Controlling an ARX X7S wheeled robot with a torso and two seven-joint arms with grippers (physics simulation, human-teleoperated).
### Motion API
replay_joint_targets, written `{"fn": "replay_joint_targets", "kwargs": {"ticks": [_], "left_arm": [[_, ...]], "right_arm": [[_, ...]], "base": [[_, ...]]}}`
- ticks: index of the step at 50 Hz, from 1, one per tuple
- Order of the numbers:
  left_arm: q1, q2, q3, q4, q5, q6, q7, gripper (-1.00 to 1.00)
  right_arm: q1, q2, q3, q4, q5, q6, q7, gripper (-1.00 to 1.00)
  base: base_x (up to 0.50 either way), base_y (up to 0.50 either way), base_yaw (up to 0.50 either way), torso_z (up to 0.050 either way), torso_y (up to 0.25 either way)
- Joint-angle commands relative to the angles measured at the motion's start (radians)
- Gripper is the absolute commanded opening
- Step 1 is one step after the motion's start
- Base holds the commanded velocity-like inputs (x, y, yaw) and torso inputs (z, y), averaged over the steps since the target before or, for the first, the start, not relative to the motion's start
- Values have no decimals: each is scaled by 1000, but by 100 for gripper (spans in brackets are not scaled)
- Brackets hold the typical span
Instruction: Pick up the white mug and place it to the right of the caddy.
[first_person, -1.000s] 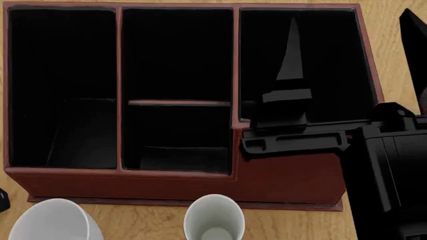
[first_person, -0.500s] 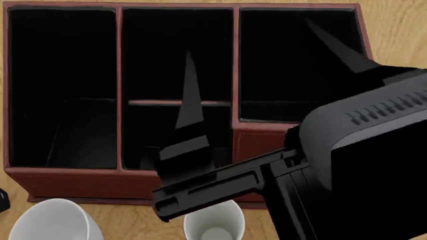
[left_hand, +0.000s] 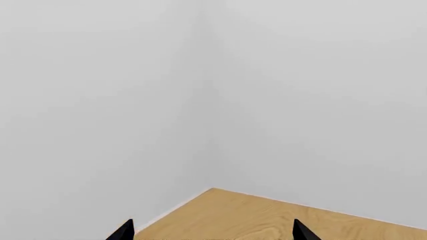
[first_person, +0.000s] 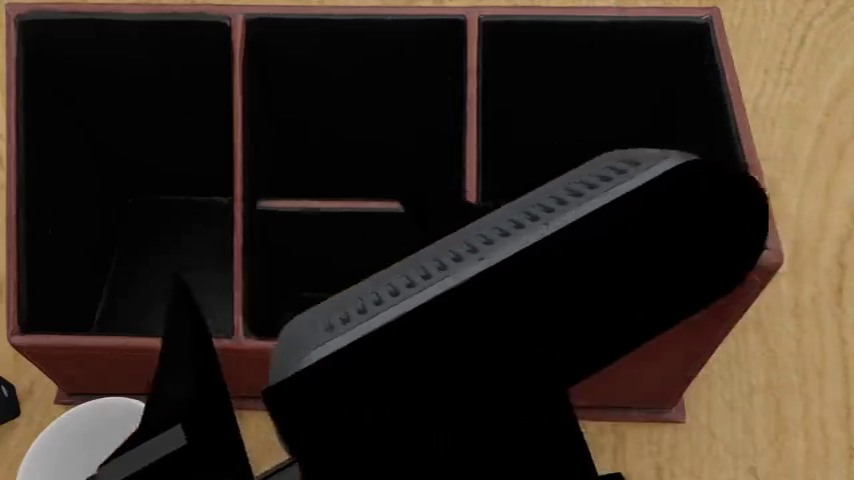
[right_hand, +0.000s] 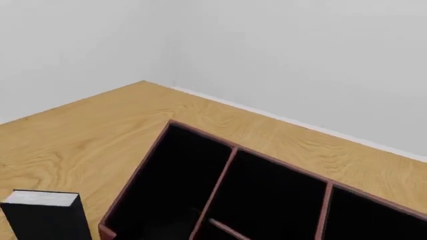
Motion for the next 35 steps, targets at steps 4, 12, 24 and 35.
{"fn": "replay_joint_targets", "kwargs": {"ticks": [4,12,24,35], "left_arm": [[4,0,32,-18,18,25,-15,100],[10,1,45,-17,35,30,-10,100],[15,0,61,-19,47,39,-10,100],[31,11,61,-25,64,49,1,100]], "right_arm": [[130,21,-337,48,91,-242,100,100],[207,9,-435,130,149,-275,89,100],[294,-17,-516,255,247,-286,41,100],[321,-27,-586,323,274,-287,35,100]], "base": [[0,0,0,0,0],[0,0,0,0,0],[0,0,0,0,0],[0,0,0,0,0]]}}
